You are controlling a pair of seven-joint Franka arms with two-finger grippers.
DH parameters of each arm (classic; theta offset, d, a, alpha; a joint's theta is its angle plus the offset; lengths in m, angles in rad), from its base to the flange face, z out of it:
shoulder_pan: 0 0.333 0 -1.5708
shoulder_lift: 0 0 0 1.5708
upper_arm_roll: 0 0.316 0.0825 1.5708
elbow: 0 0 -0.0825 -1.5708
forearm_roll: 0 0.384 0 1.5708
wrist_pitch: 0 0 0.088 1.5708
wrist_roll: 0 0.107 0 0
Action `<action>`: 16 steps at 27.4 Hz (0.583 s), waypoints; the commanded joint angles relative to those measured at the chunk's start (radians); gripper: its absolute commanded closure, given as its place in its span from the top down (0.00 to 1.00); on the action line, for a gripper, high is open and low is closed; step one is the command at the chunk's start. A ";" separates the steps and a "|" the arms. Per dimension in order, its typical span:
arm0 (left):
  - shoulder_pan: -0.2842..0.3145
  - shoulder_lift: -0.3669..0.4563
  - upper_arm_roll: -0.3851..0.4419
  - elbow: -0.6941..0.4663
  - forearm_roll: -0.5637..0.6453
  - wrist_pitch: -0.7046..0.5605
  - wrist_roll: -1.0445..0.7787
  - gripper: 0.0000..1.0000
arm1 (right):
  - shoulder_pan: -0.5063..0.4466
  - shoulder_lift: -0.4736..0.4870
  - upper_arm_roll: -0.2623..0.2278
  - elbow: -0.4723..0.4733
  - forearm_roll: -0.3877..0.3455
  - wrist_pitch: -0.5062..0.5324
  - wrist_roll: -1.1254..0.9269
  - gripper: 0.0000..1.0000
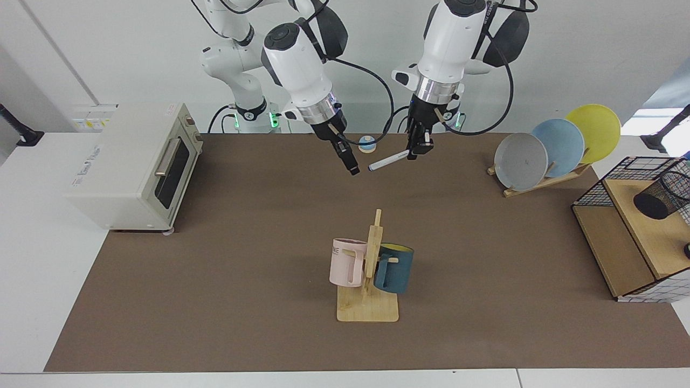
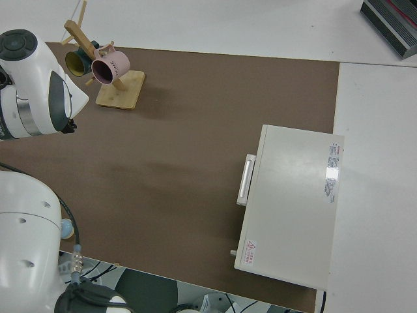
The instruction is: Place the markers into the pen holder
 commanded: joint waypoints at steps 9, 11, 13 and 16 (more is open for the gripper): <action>0.244 0.004 0.002 0.004 0.155 -0.052 0.103 0.00 | -0.268 -0.130 0.002 -0.005 -0.203 -0.248 -0.887 1.00; 0.287 0.004 0.002 -0.001 0.179 -0.052 0.134 0.00 | -0.300 -0.150 0.002 -0.005 -0.235 -0.251 -0.979 1.00; 0.327 0.004 0.002 -0.011 0.210 -0.038 0.169 0.00 | -0.326 -0.165 0.002 -0.005 -0.271 -0.254 -1.076 1.00; 0.371 0.003 0.002 -0.015 0.308 -0.023 0.185 0.00 | -0.366 -0.168 -0.002 0.004 -0.347 -0.292 -1.263 1.00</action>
